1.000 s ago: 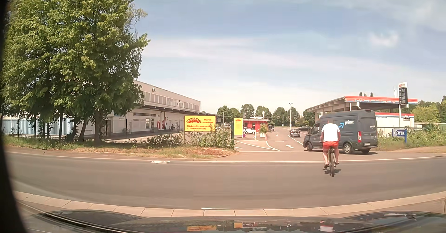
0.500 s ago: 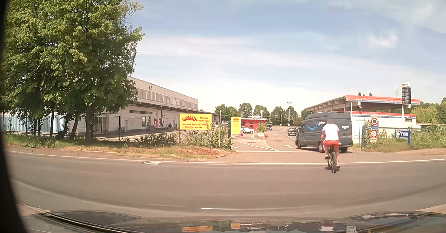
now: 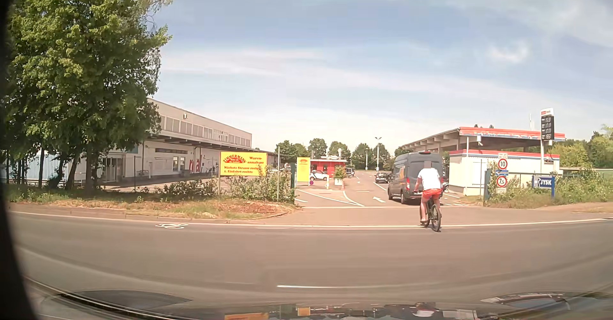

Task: Follow the waypoints while adhering to traffic rules and regulations

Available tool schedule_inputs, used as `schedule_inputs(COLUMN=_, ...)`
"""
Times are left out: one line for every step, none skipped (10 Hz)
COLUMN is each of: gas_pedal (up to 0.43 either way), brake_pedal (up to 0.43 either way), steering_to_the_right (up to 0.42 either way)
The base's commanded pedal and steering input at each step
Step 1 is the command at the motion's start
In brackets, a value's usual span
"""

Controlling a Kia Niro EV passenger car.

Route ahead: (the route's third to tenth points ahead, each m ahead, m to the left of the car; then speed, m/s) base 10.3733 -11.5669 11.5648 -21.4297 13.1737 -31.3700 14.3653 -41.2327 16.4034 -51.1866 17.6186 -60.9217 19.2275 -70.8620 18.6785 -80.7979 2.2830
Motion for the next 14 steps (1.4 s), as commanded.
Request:
schedule_inputs(gas_pedal=0.028, brake_pedal=0.000, steering_to_the_right=0.340)
schedule_inputs(gas_pedal=0.067, brake_pedal=0.000, steering_to_the_right=0.381)
schedule_inputs(gas_pedal=0.067, brake_pedal=0.000, steering_to_the_right=0.410)
schedule_inputs(gas_pedal=0.067, brake_pedal=0.000, steering_to_the_right=0.436)
schedule_inputs(gas_pedal=0.079, brake_pedal=0.000, steering_to_the_right=0.452)
schedule_inputs(gas_pedal=0.079, brake_pedal=0.000, steering_to_the_right=0.471)
schedule_inputs(gas_pedal=0.087, brake_pedal=0.000, steering_to_the_right=0.490)
schedule_inputs(gas_pedal=0.138, brake_pedal=0.000, steering_to_the_right=0.511)
schedule_inputs(gas_pedal=0.138, brake_pedal=0.000, steering_to_the_right=0.523)
schedule_inputs(gas_pedal=0.138, brake_pedal=0.000, steering_to_the_right=0.547)
schedule_inputs(gas_pedal=0.138, brake_pedal=0.000, steering_to_the_right=0.573)
schedule_inputs(gas_pedal=0.138, brake_pedal=0.000, steering_to_the_right=0.588)
schedule_inputs(gas_pedal=0.138, brake_pedal=0.000, steering_to_the_right=0.603)
schedule_inputs(gas_pedal=0.138, brake_pedal=0.000, steering_to_the_right=0.617)
